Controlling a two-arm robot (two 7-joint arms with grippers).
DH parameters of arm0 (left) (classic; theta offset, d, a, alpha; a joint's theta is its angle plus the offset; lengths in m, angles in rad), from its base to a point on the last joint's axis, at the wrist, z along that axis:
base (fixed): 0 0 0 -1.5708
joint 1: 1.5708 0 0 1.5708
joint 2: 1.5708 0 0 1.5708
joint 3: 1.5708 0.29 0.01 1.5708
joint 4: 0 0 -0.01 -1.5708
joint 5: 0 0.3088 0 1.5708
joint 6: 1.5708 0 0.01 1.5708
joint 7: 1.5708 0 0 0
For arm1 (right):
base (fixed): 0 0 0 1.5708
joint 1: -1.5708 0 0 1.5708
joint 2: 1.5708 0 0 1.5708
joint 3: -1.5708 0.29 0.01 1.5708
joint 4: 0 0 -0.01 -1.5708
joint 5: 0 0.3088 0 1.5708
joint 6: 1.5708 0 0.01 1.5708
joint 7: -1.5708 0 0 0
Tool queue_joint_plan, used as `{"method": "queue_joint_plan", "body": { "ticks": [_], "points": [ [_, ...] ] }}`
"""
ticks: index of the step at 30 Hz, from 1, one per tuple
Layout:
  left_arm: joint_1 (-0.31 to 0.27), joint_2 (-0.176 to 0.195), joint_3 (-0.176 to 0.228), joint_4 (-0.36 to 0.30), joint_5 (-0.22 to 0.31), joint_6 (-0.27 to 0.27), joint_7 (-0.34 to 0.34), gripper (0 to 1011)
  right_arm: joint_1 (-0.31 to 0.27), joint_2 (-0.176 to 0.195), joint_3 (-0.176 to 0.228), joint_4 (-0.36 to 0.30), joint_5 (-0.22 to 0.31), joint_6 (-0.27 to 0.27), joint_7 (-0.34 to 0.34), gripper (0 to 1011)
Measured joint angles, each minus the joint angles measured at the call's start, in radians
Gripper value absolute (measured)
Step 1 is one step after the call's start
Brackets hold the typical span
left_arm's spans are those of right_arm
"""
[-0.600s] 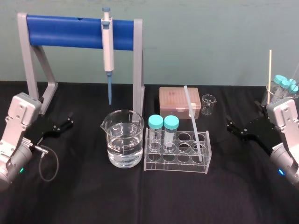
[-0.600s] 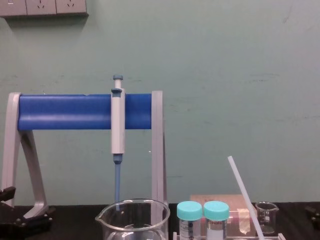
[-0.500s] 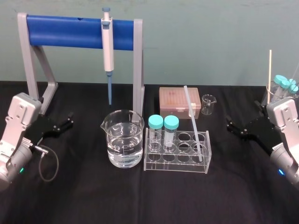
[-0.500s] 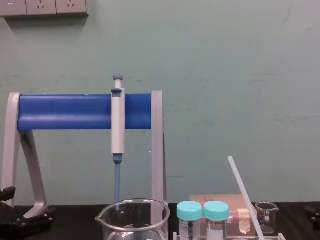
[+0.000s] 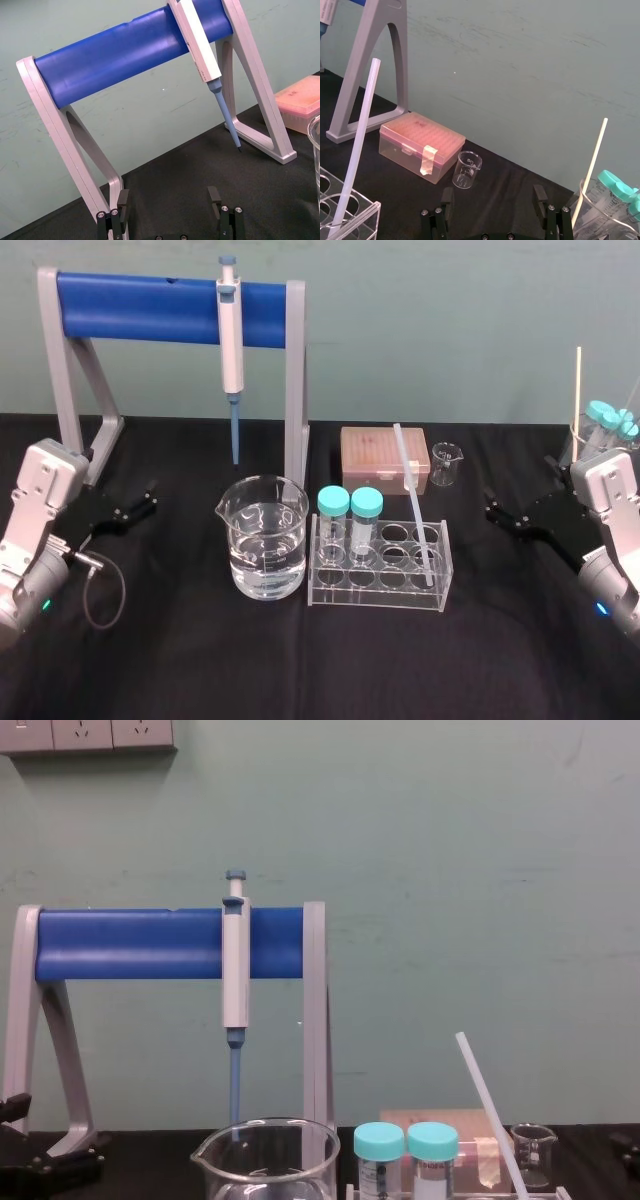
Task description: Pick up the stirring rod with one hand, then place it down.
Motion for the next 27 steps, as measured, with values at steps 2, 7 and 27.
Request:
{"method": "queue_joint_plan", "body": {
  "ticks": [2, 7, 27],
  "points": [
    [0.0, 0.0, 0.0, 0.0, 0.0, 0.0, 0.0, 1000, 0.0, 0.0, 0.0, 0.0, 0.0, 0.0, 0.0, 1003],
    [0.0, 0.0, 0.0, 0.0, 0.0, 0.0, 0.0, 1000, 0.0, 0.0, 0.0, 0.0, 0.0, 0.0, 0.0, 1003],
    [0.0, 0.0, 0.0, 0.0, 0.0, 0.0, 0.0, 1000, -0.008, -0.013, 0.034, -0.013, 0.028, 0.007, 0.034, 1003]
  ]
}}
